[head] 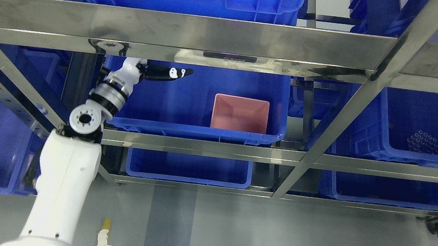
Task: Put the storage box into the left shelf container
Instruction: 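Withdraw the left hand out of the blue bin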
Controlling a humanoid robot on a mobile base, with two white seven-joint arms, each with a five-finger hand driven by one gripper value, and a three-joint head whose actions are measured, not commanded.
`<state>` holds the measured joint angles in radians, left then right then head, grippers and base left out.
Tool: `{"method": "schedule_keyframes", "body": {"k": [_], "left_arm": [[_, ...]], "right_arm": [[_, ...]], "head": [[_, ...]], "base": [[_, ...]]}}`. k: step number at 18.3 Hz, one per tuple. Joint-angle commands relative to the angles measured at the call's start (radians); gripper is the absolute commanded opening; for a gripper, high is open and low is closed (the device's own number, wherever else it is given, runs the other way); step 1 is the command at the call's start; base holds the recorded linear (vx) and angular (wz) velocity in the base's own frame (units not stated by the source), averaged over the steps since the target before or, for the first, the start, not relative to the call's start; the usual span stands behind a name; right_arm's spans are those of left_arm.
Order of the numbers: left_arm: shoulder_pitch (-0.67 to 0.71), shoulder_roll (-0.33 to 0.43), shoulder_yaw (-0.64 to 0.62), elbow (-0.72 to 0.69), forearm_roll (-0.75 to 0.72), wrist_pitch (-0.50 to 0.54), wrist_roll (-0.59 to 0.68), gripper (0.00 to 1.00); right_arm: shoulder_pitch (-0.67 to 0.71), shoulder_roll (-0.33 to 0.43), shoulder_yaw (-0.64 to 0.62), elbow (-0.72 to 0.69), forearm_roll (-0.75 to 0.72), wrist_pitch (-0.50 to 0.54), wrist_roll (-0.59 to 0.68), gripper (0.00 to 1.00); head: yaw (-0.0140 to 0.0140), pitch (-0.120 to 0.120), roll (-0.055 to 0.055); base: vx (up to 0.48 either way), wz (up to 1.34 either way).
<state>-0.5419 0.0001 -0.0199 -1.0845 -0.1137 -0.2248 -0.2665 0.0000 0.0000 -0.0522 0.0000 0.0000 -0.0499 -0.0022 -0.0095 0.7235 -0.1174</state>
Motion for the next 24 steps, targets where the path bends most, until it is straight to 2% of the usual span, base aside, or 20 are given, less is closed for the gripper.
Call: {"method": "schedule_keyframes", "body": {"k": [1, 4, 5, 7, 10, 15, 24], "left_arm": [[0.255, 0.017, -0.14, -0.515, 0.085, 0.054, 0.116, 1.0], [0.377, 0.017, -0.141, -0.584, 0.085, 0.024, 0.118, 1.0], [0.405, 0.017, -0.137, -0.598, 0.085, -0.032, 0.119, 1.0], [0.442, 0.017, -0.123, -0.597, 0.085, -0.106, 0.119, 1.0], [0.461, 0.017, -0.094, -0.597, 0.086, -0.14, 0.125, 1.0], [0.471, 0.017, 0.001, -0.594, 0.089, -0.045, 0.138, 1.0], [0.496, 0.017, 0.003, -0.591, 0.089, -0.053, 0.174, 1.0]], "right_arm": [[-0.005, -0.017, 0.0, -0.017, -0.021, -0.001, -0.001, 1.0], [-0.005, -0.017, 0.0, -0.017, -0.021, 0.001, 0.001, 1.0], [-0.005, -0.017, 0.0, -0.017, -0.021, 0.001, -0.001, 1.0], [-0.003, -0.017, 0.0, -0.017, -0.021, 0.001, 0.001, 1.0], [-0.005, -0.017, 0.0, -0.017, -0.021, -0.001, -0.001, 1.0], [-0.003, -0.017, 0.0, -0.017, -0.021, -0.001, 0.001, 1.0], [-0.005, -0.017, 0.0, -0.017, -0.021, 0.001, -0.001, 1.0]], "head": [[0.0, 0.0, 0.0], [0.0, 0.0, 0.0], [0.0, 0.0, 0.0], [0.0, 0.0, 0.0], [0.0, 0.0, 0.0], [0.0, 0.0, 0.0], [0.0, 0.0, 0.0]], "base": [[0.0, 0.0], [0.0, 0.0], [0.0, 0.0], [0.0, 0.0], [0.0, 0.0], [0.0, 0.0], [0.0, 0.0]]}}
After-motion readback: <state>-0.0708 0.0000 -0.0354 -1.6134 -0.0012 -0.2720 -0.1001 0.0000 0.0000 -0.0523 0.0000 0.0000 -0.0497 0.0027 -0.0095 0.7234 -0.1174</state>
